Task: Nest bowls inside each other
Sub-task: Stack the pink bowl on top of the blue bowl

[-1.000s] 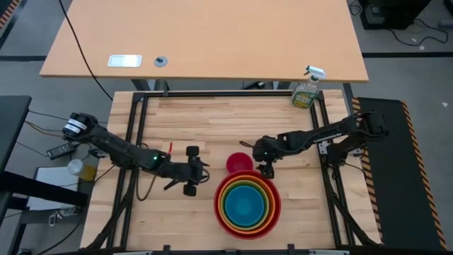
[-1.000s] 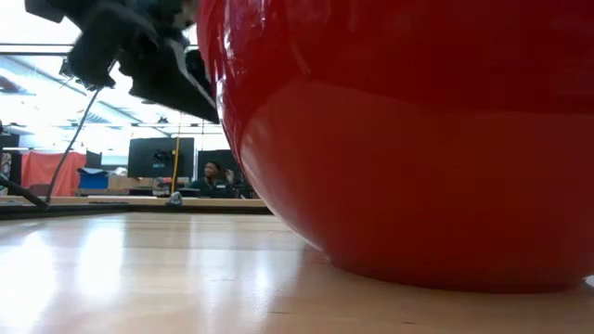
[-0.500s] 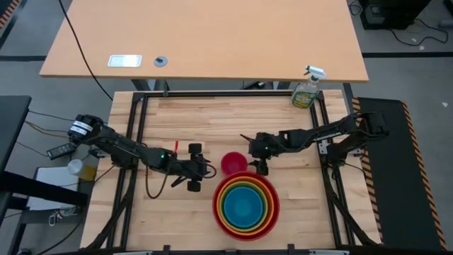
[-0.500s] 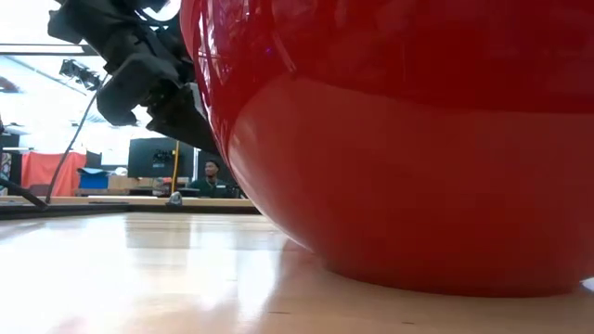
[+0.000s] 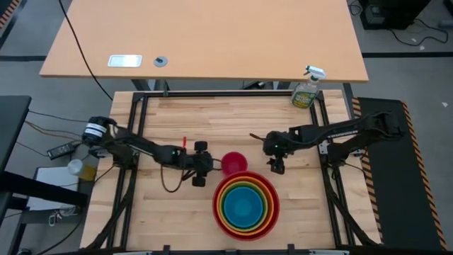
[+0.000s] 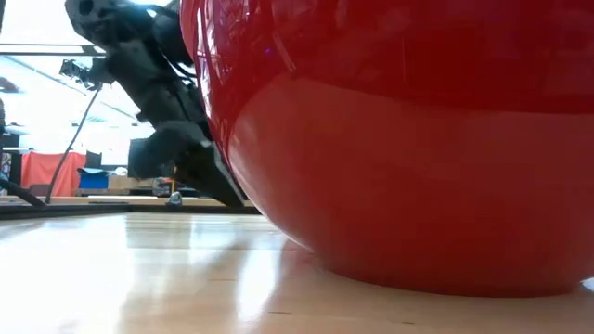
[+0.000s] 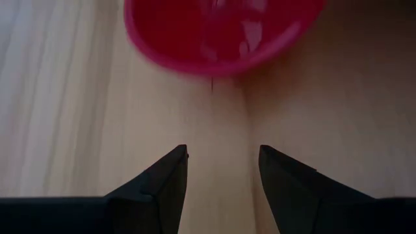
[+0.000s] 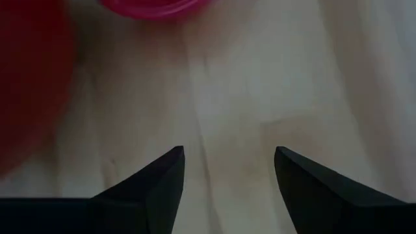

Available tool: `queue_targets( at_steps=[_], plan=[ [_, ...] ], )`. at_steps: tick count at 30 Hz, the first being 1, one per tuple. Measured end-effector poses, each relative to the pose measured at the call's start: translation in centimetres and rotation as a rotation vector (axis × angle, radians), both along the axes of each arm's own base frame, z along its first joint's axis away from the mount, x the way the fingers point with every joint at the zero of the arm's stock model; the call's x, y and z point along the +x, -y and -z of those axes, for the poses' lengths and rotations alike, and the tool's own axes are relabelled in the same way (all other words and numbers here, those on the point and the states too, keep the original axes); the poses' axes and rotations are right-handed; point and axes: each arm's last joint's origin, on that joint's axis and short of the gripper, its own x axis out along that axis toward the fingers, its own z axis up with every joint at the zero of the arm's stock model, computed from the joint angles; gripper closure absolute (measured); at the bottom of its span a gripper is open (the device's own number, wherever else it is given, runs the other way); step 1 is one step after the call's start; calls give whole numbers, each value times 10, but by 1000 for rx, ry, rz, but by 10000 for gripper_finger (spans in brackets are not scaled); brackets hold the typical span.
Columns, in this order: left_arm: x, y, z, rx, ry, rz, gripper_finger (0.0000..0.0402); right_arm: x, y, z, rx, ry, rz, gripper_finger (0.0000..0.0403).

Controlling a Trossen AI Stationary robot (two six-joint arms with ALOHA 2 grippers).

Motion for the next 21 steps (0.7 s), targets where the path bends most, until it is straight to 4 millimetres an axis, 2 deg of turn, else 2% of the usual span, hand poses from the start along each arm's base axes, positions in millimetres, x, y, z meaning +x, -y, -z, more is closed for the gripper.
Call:
queue_targets(
  at_steps=[6, 12, 21],
  plan=[
    [16, 0, 8, 59, 93, 75, 209, 5, 2, 29, 2, 73, -55, 159],
    [26, -14, 12, 97, 154, 78, 209, 21, 8, 40, -14, 195, -105, 159],
    [35, -42, 7, 15, 258, 125, 209, 36, 26, 54, 2, 257, -121, 159]
  ],
)
